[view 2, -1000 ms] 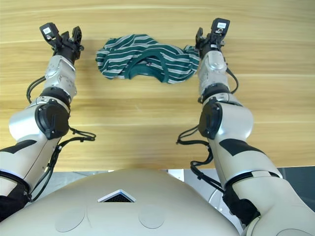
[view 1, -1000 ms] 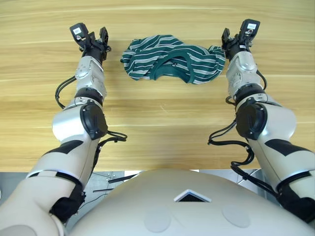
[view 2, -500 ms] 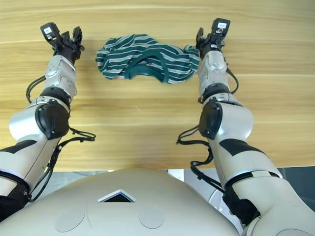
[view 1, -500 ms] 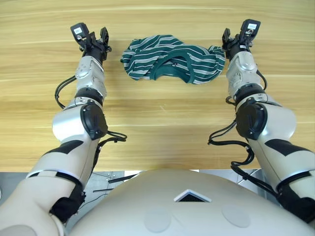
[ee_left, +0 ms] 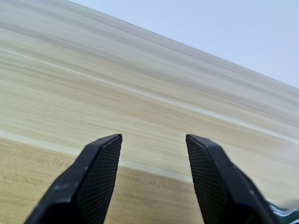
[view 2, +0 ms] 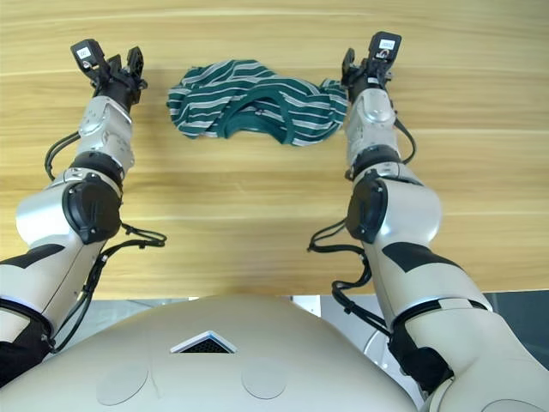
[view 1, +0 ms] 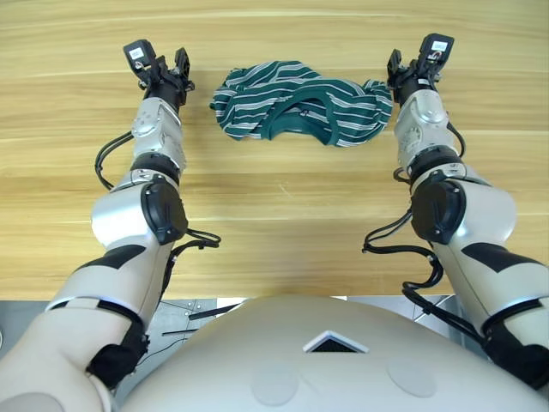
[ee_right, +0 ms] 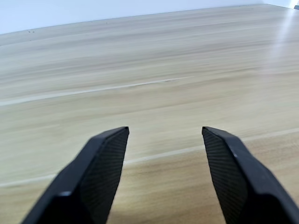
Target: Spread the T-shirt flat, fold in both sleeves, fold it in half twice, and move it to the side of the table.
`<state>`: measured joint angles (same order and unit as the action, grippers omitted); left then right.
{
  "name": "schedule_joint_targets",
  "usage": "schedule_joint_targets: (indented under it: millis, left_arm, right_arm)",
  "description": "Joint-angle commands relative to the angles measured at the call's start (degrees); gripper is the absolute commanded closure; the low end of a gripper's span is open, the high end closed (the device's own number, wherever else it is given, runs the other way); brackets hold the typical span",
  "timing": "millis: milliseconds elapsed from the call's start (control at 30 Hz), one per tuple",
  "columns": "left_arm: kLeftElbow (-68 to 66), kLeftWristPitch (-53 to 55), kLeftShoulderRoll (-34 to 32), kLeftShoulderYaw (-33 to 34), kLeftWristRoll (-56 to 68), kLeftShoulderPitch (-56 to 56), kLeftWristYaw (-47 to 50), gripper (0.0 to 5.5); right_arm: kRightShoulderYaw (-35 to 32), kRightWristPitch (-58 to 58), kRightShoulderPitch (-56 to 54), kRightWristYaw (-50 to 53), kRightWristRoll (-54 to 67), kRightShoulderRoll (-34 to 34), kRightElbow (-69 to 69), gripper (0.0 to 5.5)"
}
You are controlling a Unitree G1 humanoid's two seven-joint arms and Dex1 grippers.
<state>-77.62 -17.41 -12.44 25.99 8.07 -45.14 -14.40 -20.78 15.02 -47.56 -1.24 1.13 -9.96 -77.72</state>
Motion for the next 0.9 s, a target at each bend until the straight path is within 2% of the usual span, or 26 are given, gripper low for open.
schedule_joint_targets:
  millis: [33,200,300,333,500,633,767,833,900]
  left_arm:
    - [0.11,0.14,-0.04,-0.28,-0.49,-0.35,0.35,2.96]
    - [0.07,0.06,-0.11,-0.87,-1.12,-0.29,1.86,2.96]
    - [0.15,-0.54,0.35,-0.84,-1.02,-0.49,2.82,2.96]
    - [0.32,-0.70,0.46,0.64,0.72,-0.76,0.72,2.96]
    - [2.04,-4.29,0.48,7.66,10.41,-2.49,-16.54,2.96]
    - [6.17,-8.31,1.07,9.53,17.20,-3.64,-37.29,2.96]
    - [12.88,-13.08,1.55,5.75,19.26,-0.13,-58.05,2.96]
    - [19.25,-15.82,1.91,1.26,19.03,4.53,-69.03,2.96]
    - [25.87,-19.69,1.47,-4.96,16.74,10.49,-75.94,2.96]
  right_arm:
    - [-0.61,-1.17,-0.18,0.07,0.80,-0.25,0.13,2.60]
    - [-1.13,-2.14,-0.25,0.74,0.93,-0.39,0.10,2.60]
    - [-4.93,-3.81,-0.67,0.30,4.63,-0.85,0.14,2.60]
    - [-6.48,-3.88,-0.92,-2.61,6.65,-0.93,0.36,2.60]
    - [-11.35,-2.20,-3.07,-16.19,14.30,-1.16,2.00,2.60]
    - [-10.87,1.22,-4.65,-24.96,16.24,-1.47,4.83,2.60]
    - [-5.92,5.19,-2.75,-33.95,14.42,-1.41,10.22,2.60]
    - [-1.29,8.64,0.88,-40.65,12.29,-1.73,15.59,2.60]
    - [3.59,14.47,6.17,-46.31,9.78,-2.58,21.97,2.60]
